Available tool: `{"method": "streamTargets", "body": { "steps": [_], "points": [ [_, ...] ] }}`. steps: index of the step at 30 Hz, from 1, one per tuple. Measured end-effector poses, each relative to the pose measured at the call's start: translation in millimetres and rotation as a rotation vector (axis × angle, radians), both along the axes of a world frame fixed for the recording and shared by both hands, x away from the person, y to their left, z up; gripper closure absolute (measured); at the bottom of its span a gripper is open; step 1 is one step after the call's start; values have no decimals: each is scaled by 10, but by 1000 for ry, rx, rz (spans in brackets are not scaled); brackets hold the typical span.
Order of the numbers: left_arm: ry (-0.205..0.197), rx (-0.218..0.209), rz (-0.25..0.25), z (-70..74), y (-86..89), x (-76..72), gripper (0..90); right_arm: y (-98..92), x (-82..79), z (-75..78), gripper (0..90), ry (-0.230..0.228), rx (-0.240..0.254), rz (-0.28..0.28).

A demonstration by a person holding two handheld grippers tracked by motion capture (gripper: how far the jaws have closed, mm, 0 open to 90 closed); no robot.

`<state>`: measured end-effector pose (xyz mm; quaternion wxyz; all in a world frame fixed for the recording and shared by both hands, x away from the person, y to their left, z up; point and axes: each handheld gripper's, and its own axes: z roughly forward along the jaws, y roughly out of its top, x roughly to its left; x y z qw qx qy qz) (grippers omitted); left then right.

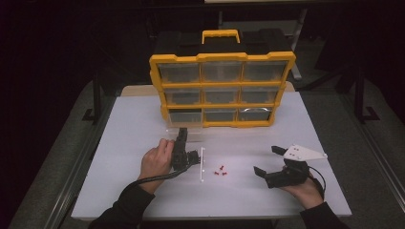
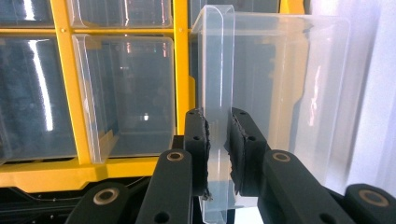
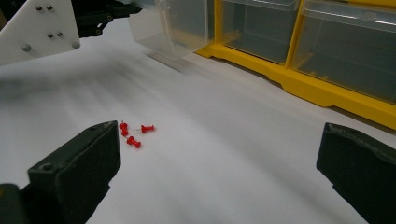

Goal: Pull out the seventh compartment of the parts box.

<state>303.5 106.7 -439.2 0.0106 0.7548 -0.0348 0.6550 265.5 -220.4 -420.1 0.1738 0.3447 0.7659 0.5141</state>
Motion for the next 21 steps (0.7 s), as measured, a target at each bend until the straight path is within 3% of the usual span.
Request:
{"method": "streamTargets", "body": {
  "steps": [15,21],
  "points": [
    [-1,-2,-6,-9,4,-49,778,8,4,-3,0,2,3,4],
    [16,-2,8,-2,4,-46,751,4,6,-4,0,3,3,2]
  ]
}}
